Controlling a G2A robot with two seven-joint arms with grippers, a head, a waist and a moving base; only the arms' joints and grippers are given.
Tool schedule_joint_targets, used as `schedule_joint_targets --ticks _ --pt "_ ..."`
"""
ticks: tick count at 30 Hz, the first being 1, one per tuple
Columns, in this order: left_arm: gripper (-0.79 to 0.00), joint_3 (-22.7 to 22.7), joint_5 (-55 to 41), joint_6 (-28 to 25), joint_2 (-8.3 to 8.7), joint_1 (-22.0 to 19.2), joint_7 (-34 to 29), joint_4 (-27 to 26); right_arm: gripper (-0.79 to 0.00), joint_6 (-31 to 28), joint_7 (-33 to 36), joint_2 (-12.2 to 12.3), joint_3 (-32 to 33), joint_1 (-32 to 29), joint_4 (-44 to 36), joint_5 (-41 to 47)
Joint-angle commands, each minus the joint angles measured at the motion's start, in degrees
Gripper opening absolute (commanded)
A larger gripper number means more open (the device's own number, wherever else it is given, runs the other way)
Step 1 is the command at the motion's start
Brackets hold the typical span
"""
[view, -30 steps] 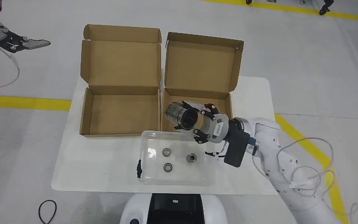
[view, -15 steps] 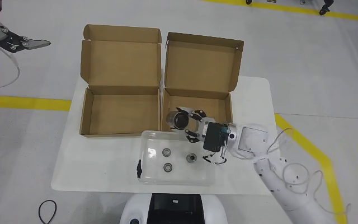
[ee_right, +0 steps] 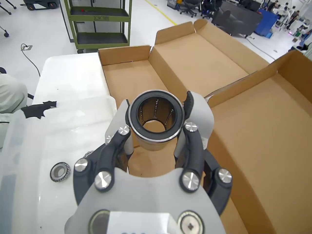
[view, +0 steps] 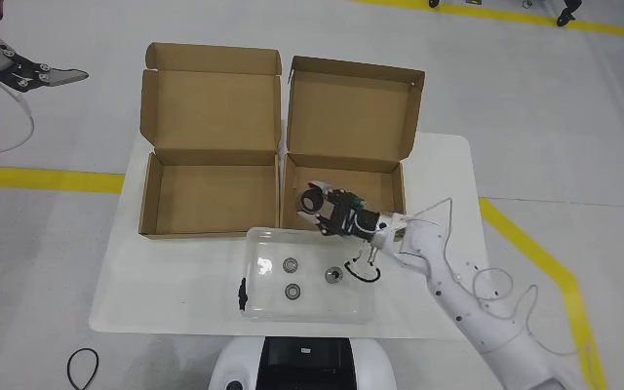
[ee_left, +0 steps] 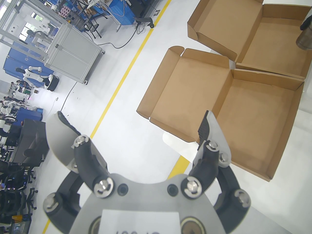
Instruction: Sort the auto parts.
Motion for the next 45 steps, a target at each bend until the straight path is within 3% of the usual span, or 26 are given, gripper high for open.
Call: schedule_joint_targets --ticks 1,7,20,36,37,38,42,43,44,45 --pt "0.0 0.0 0.0 0.0 0.0 0.0 0.0 0.0 -0.785 0.71 0.16 -0.44 -0.72 0.81 1.58 0.78" --pt "0.0 0.0 0.0 0.0 0.0 0.0 0.0 0.0 -0.785 3.08 0.01 -1.88 -2.7 3.08 6.69 2.84" --pt "0.0 0.0 0.0 0.0 0.0 0.0 0.0 0.0 -0.785 7.13 8.12 -5.27 -6.13 9.4 16.12 8.4" --pt "0.0 0.0 0.0 0.0 0.0 0.0 0.0 0.0 -0.77 9.44 10.87 -9.81 -10.42 13.77 27.5 14.01" --pt "0.0 0.0 0.0 0.0 0.0 0.0 0.0 0.0 -0.677 9.64 11.04 -9.92 -10.41 13.79 27.77 14.04" --pt "0.0 0.0 0.0 0.0 0.0 0.0 0.0 0.0 -0.52 9.74 11.24 -10.02 -10.41 13.8 27.94 14.0" --pt "0.0 0.0 0.0 0.0 0.0 0.0 0.0 0.0 -0.406 9.75 11.76 -10.26 -10.21 13.7 28.33 13.78" --pt "0.0 0.0 0.0 0.0 0.0 0.0 0.0 0.0 -0.305 9.56 11.79 -10.29 -10.18 13.69 28.35 13.56" --pt "0.0 0.0 0.0 0.0 0.0 0.0 0.0 0.0 -0.142 9.38 11.65 -10.31 -10.12 13.61 28.33 13.36" --pt "0.0 0.0 0.0 0.0 0.0 0.0 0.0 0.0 -0.092 9.25 11.53 -10.32 -10.05 13.51 28.29 13.11"
